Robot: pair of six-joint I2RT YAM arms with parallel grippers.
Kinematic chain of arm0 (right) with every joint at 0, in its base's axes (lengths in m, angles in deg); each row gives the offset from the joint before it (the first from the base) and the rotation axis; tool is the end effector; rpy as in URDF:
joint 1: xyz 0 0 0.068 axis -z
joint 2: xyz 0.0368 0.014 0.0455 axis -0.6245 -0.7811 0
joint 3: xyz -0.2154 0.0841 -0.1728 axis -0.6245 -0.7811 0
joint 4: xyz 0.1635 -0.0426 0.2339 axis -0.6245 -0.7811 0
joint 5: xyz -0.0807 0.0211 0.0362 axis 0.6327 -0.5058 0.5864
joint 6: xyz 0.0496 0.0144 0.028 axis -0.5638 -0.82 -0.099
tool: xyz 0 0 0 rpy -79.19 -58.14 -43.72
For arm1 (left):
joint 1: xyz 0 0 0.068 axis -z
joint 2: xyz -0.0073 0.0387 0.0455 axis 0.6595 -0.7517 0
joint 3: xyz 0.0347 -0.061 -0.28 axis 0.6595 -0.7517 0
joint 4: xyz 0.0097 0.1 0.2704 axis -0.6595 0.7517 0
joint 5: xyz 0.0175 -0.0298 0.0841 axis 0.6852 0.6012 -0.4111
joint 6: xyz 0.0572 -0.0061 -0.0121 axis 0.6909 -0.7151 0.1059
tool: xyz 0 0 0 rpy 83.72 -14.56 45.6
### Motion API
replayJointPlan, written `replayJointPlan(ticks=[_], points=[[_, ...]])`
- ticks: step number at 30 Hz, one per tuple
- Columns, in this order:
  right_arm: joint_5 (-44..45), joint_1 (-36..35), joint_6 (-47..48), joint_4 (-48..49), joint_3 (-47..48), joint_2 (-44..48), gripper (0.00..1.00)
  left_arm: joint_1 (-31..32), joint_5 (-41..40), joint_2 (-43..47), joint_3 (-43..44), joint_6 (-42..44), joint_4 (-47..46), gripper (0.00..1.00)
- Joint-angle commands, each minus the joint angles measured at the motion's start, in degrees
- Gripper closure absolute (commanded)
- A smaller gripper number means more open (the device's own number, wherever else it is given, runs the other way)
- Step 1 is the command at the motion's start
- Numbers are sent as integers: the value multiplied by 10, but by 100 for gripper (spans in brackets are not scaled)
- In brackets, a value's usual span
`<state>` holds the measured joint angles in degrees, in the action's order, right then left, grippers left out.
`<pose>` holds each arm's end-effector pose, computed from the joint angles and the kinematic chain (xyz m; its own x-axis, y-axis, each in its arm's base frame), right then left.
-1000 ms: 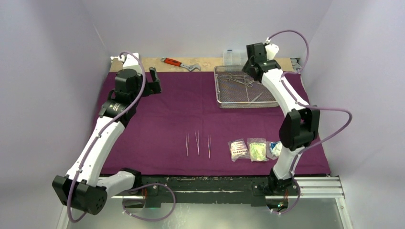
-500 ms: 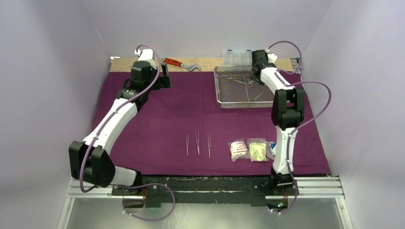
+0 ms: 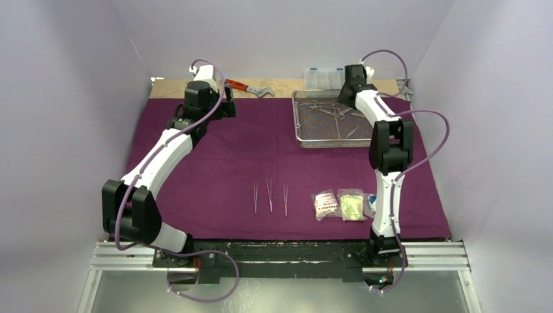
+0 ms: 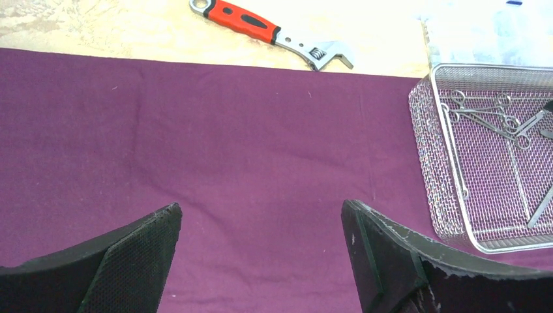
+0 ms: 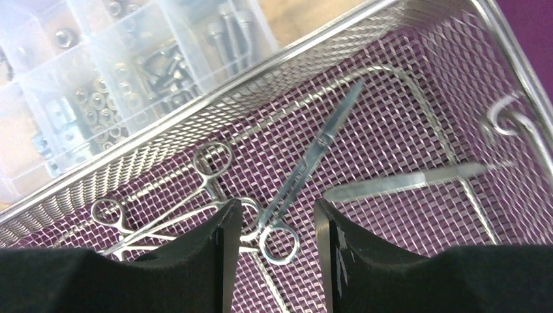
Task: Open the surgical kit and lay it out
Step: Adjust the medical item in the container.
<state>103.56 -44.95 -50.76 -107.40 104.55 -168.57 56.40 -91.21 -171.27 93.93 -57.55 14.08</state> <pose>0.5580 0.0466 0.2091 -0.5573 0.3845 -0.7359 0.4610 0.8805 0.1109 0.3646 -0.0925 0.3298 -0.4411 -0.2060 -0.8735 -0.0004 0.9734 -0.2293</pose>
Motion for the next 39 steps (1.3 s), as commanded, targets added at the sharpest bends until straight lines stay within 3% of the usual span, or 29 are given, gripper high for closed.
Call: replayJointPlan(ticks=[1, 6, 9, 15, 25, 29, 34, 39], points=[[-84, 3, 74, 68, 22, -10, 54, -1, -2, -3, 27, -8, -33, 9], [-201, 2, 208, 161, -38, 10, 57, -1, -13, -9, 36, 10, -30, 9], [-275, 3, 288, 192, -56, 13, 50, -1, 2, -10, 38, 15, -31, 8], [-364, 3, 375, 125, 52, -62, 44, -1, 16, -27, 40, 11, -33, 8], [-411, 3, 420, 87, 80, -97, 44, -1, 27, -44, 49, 3, -29, 9], [-407, 2, 396, 66, 94, -106, 46, -1, 31, -50, 52, 1, -30, 9], [-393, 3, 363, 35, 90, -92, 39, -1, 31, -49, 51, 1, -29, 9], [-385, 3, 328, -5, 84, -73, 38, -1, 30, -44, 45, 2, -31, 9]])
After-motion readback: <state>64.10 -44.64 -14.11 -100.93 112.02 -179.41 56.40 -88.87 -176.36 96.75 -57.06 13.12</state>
